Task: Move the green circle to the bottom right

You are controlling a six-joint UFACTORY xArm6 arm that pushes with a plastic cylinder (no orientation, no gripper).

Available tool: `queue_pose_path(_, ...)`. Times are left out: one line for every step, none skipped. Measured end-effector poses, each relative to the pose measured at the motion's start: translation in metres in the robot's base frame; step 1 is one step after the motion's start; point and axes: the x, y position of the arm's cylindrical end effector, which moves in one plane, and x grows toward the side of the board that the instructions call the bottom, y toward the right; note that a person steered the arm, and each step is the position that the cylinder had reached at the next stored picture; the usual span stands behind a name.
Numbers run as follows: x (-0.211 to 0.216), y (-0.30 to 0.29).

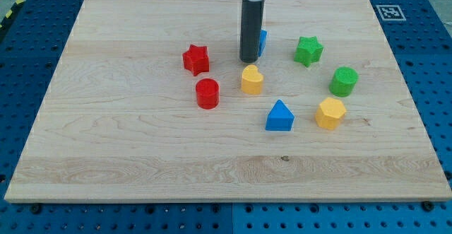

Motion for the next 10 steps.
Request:
queue_pose_path(0.011,0.036)
queue_pose_path(0.021,0.071)
queue_pose_path(0.021,0.108)
queue_pose_path(0.025,0.126)
queue_pose_path(0.036,0.127)
queue_pose_path(0.039,0.143)
queue_pose_path(0.039,0.162)
queue_pose_path(0.045,0.182)
queue_pose_path(0.059,0.202)
queue_pose_path(0.076,0.211)
